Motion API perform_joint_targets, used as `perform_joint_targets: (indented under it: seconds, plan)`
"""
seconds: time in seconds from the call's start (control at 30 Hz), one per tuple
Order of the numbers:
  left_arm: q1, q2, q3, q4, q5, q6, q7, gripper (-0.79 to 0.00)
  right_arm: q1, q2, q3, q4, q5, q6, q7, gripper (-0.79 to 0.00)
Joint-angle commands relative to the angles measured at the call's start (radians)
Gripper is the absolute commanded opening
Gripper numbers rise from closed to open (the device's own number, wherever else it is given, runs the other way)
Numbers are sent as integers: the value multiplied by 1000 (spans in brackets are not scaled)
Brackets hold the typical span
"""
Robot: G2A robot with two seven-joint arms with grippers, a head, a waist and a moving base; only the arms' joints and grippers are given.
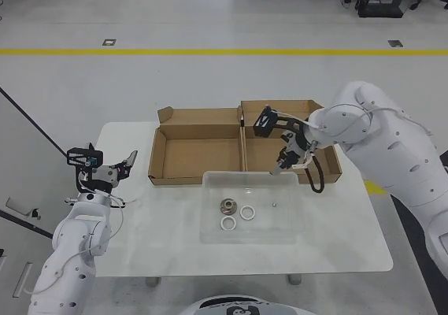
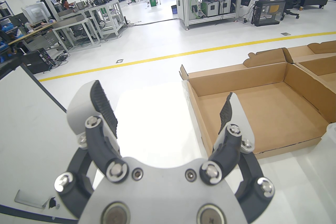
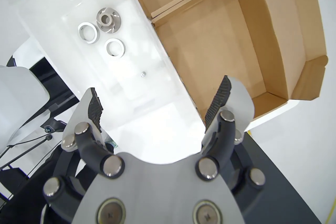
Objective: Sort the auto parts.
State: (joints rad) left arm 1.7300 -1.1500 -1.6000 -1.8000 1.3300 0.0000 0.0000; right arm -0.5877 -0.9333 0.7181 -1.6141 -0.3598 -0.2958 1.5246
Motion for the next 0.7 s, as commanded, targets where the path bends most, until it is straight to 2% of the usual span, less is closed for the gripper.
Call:
perform_joint_targets:
  seconds: [0.0,0.27,0.4,0.67]
  plan:
    - [0,0,0,0,0,0,0,0,1,1,-2,-1,3,1,1,0]
    - [0,0,0,0,0,0,0,0,1,1,-2,-1,3,1,1,0]
    - [0,0,0,0,0,0,0,0,-19,8,-44,-88,-52,-11,-11,0]
    - [0,0,0,0,0,0,0,0,-8,32,-109,-188,0,12,11,0]
